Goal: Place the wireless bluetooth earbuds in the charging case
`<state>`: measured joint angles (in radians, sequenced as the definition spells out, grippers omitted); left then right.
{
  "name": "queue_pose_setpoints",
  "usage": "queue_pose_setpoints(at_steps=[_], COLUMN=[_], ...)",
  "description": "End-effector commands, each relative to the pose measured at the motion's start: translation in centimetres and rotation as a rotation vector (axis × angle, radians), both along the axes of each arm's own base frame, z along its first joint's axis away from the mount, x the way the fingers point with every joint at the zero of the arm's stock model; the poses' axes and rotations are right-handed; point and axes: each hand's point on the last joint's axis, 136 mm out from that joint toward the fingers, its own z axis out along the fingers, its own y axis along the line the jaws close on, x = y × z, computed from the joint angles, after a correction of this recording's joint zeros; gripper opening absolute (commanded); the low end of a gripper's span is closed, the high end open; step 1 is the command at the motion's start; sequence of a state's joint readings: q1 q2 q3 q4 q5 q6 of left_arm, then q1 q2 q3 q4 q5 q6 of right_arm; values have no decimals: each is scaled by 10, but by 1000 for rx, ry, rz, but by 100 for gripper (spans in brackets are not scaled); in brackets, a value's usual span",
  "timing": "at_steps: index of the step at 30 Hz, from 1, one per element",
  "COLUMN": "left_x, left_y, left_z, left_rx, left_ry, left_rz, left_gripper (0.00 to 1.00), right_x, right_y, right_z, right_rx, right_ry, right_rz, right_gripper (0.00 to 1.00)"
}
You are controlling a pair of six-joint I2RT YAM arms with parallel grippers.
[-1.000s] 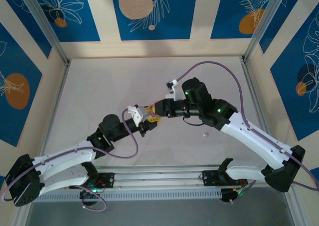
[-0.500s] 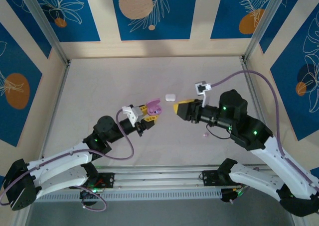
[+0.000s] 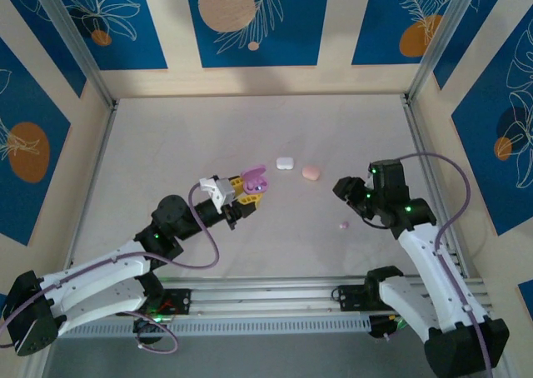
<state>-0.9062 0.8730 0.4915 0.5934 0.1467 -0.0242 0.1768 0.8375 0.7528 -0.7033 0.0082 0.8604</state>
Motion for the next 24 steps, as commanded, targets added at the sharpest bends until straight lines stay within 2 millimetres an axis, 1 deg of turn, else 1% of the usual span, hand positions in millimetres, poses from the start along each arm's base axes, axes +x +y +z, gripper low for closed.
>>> queue_pose_setpoints(at_steps=[1, 4, 6, 12, 16, 20, 24], left_x=[-9, -9, -9, -9, -9, -9, -9], left_y=[-2, -3, -3, -4, -4, -3, -3], left_z=[2, 1, 0, 0, 0, 2, 3], left_rx=[-22, -26, -25, -31, -32, -33, -35], left_ry=[12, 19, 23, 29, 30, 30, 30], left_rz=[-40, -44, -45, -49, -51, -49, -49], left_gripper=[30, 30, 30, 30, 31, 30, 30], right_x=[-16, -20, -21, -26, -25, -25, -21], right_y=[-11, -16, -18, -28, -29, -35, -32], right_z=[-44, -71, -83, -109, -120, -125, -128], right_rx=[40, 54, 49, -6, 42, 35, 53], right_ry=[180, 272, 310, 387, 401, 410, 403], right_rz=[-85, -105, -98, -110, -118, -122, -95], right_gripper=[54, 54, 54, 53, 51, 50, 45])
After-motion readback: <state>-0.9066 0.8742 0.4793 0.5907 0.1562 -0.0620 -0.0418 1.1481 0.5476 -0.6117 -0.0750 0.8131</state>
